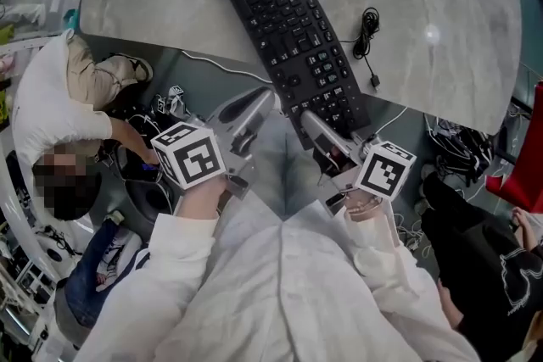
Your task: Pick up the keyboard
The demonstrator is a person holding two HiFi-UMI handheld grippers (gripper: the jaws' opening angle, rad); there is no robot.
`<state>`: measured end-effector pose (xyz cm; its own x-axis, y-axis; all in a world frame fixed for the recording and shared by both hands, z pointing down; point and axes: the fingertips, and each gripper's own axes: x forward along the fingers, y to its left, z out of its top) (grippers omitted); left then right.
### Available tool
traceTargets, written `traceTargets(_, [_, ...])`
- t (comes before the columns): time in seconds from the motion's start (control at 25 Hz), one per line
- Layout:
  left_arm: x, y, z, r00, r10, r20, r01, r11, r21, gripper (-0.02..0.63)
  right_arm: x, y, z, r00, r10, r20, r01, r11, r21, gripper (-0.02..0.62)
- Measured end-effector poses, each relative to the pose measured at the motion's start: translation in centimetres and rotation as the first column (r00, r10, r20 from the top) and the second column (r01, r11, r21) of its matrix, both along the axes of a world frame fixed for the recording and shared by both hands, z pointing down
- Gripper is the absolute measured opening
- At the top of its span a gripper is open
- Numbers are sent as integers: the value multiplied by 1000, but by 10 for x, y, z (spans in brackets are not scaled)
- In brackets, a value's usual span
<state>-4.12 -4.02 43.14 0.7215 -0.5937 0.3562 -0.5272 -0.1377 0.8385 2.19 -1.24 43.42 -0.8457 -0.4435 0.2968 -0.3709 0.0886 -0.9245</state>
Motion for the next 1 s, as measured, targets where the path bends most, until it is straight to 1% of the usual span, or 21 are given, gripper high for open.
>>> traceTargets(0.12, [-4, -4, 3, 1000, 3, 7, -3, 1000, 22, 25, 1, 0, 3, 1000, 5, -10, -5, 1000, 6, 114])
traceTargets(0.16, [-5, -5, 5, 1000, 7, 3, -7, 1000, 29, 42, 1, 1, 4, 1000, 9, -13, -9, 1000, 10, 114])
traceTargets(0.24, [-5, -9, 6, 1000, 19, -15, -19, 999, 49, 123, 0, 0, 6, 1000, 19, -22, -18, 999, 26, 114])
traceTargets(0.32, [-5, -14, 7, 999, 36, -29, -34, 996, 82, 138, 1, -2, 7, 999, 23, -38, -21, 998, 62, 114])
traceTargets(0.4, [-6, -17, 7, 998, 50, -41, -45, 992, 116, 151, 1, 0, 10, 998, 37, -47, -34, 997, 76, 114])
traceTargets(0.44, [-6, -17, 6, 997, 62, -43, -56, 990, 129, 166, 0, 2, 11, 998, 44, -48, -40, 996, 77, 114])
traceTargets(0.52, [-7, -21, 5, 995, 83, -46, -76, 986, 146, 218, -1, 2, 11, 998, 38, -51, -33, 995, 92, 114])
traceTargets(0.56, [-7, -24, 5, 995, 86, -53, -77, 985, 153, 228, -1, 1, 10, 998, 33, -52, -27, 995, 97, 114])
traceTargets(0.76, [-9, -40, 4, 995, 84, -51, -75, 984, 163, 241, 0, 2, 9, 998, 33, -56, -30, 998, 58, 114])
traceTargets(1.0, [-12, -53, 3, 993, 74, -87, -64, 992, 111, 250, 0, 1, 5, 998, 11, -54, -7, 997, 71, 112])
